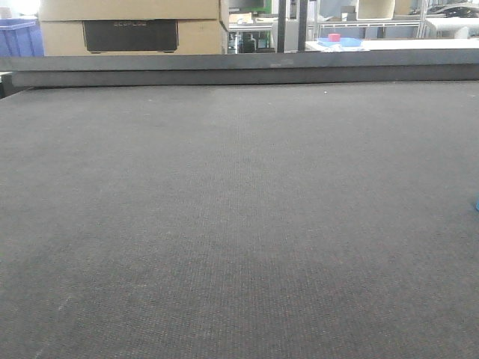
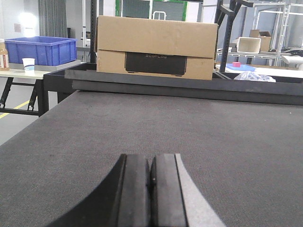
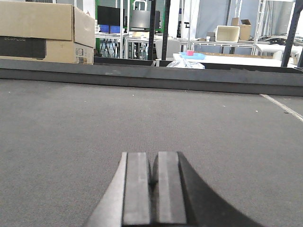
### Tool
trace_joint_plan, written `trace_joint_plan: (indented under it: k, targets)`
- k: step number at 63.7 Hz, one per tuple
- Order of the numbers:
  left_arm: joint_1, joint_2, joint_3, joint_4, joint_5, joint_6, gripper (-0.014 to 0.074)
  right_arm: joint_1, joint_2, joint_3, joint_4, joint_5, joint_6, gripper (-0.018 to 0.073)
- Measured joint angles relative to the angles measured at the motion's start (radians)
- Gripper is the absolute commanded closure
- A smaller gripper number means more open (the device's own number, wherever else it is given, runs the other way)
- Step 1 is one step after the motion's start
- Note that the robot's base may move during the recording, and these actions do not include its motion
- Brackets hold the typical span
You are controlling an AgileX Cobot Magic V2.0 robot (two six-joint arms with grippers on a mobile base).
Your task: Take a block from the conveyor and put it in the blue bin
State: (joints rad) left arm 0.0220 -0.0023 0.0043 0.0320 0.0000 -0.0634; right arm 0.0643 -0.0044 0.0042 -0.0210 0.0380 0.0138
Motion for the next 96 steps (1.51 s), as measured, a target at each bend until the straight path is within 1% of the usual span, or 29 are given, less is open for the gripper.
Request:
trace_joint_plan:
  k: [66,81,85,89,96]
  targets:
    - [0.000,0.000,0.000,0.000,0.000,0.000,0.0707,0.000,0.000,0.000,0.000,0.000,0.000,0.0721]
    - [0.000,0.000,0.000,0.000,-0.075,0.000,0.0707,0.000,0.000,0.000,0.000,-0.005,0.000,0.0721]
    - [0.000,0.000,0.000,0.000,-0.106,0.000,0.0707,0.000,0.000,0.000,0.000,-0.038,0.000,0.0721]
    - [0.000,0.000,0.000,0.000,-0.137,0.000,0.0707,0.000,0.000,0.000,0.000,-0.100,0.000,0.0721]
    - [0.000,0.000,0.000,-0.047,-0.172,0.000,0.0707,0.000,0.000,0.000,0.000,-0.276,0.000,0.0721]
